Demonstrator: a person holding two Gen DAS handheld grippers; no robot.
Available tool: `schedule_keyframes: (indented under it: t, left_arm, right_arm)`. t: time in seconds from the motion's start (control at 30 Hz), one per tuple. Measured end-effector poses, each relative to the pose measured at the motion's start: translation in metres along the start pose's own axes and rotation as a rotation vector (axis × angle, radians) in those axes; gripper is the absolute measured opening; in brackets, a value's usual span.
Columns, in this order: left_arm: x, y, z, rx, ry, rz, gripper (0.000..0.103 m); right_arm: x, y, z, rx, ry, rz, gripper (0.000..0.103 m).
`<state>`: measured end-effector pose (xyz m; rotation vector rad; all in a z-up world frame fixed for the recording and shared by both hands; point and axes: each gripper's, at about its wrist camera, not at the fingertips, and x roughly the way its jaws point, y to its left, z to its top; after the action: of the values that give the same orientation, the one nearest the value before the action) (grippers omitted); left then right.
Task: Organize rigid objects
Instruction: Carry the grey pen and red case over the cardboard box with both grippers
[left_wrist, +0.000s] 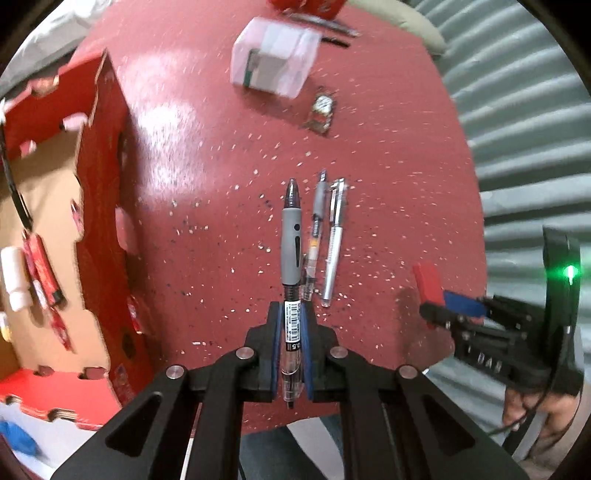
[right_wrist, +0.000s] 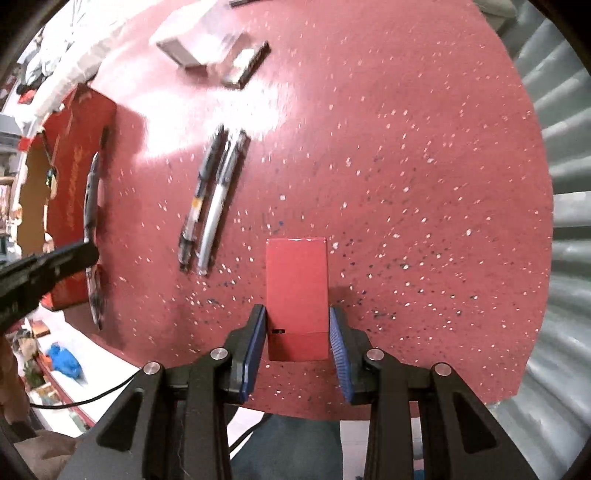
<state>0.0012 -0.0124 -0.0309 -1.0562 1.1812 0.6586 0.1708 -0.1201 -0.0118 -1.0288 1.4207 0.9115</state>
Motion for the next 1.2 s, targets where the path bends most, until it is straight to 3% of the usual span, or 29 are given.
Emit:
schedule_keyframes:
  t: [0.37, 0.73, 1.2]
  left_arm:
    - [-0.061, 0.007, -0.016, 0.025, -0.154, 0.043, 0.010]
    - [-0.103, 0.066, -0.039, -0.159, -0.293, 0.097, 0.010]
    - [-0.118, 0.127, -0.070, -0.329, -0.344, 0.147, 0.011]
  right_arm:
    - [-0.045, 0.036, 0.010, -0.070, -0.085, -0.024, 0.036]
    - [-0.058, 0.097, 0.022, -0.192, -0.141, -0.026, 0.036]
    - [-0.068, 0.199, 0.034, -0.398, -0.163, 0.031, 0.036]
